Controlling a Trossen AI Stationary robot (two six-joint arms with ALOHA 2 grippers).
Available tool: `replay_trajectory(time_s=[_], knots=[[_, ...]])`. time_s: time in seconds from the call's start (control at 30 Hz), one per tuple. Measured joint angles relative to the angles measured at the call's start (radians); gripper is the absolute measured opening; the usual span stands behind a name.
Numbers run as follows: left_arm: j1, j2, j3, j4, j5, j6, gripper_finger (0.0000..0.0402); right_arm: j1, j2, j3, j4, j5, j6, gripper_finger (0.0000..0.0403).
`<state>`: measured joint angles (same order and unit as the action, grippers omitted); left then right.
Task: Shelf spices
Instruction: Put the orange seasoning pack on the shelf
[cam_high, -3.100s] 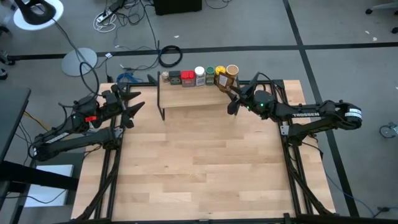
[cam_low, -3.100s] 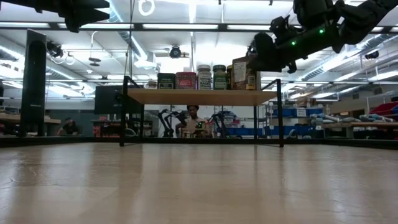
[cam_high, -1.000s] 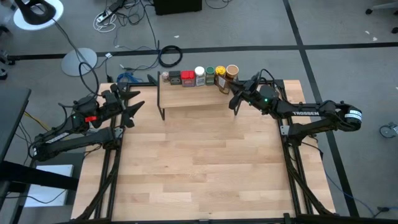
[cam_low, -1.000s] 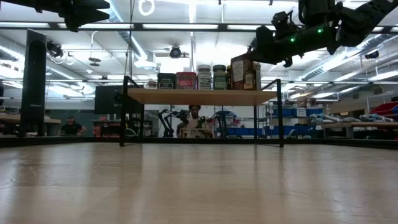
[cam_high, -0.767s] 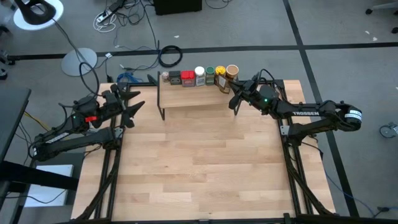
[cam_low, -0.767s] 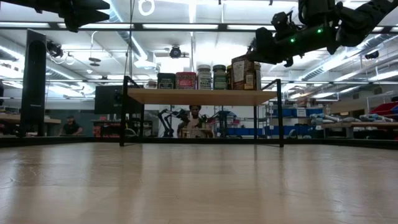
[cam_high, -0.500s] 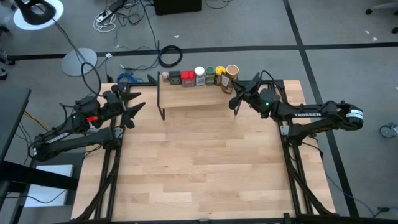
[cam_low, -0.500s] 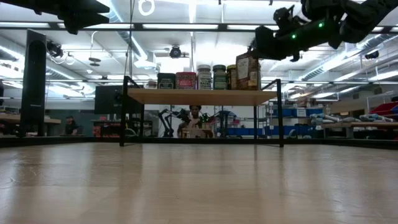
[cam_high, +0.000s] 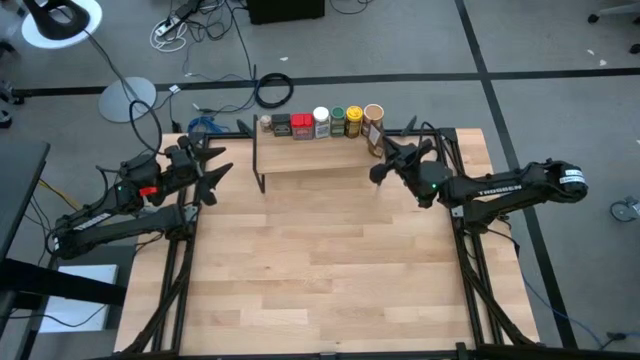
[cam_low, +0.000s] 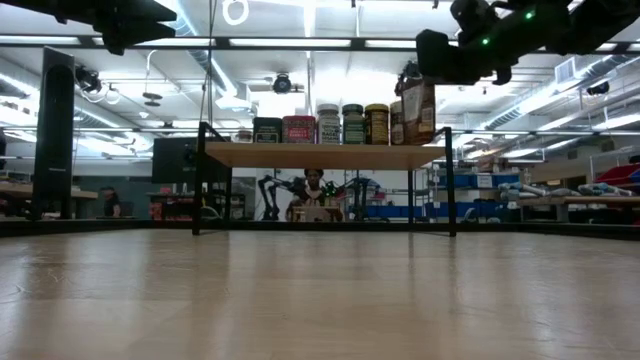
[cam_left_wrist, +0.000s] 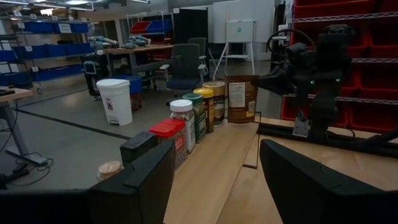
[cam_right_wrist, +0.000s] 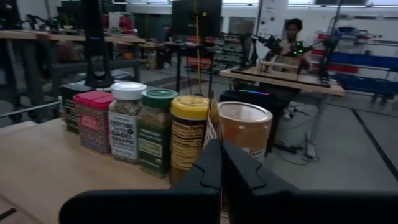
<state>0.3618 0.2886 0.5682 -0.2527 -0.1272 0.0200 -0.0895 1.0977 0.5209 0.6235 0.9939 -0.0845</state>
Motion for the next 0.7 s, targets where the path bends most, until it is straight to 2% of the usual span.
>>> replay_trajectory(time_s=[0.4,0.7], knots=[[0.000,0.000,0.000,-0.012,-0.002,-0.021,0.0239,0.037,0.000,0.000,0.000,0.103,0.012,0.0000],[0.000,0.000,0.000,-0.008,-0.002,-0.024,0.0239,0.035,0.028,0.000,0.001,0.089,0.018,0.0000]])
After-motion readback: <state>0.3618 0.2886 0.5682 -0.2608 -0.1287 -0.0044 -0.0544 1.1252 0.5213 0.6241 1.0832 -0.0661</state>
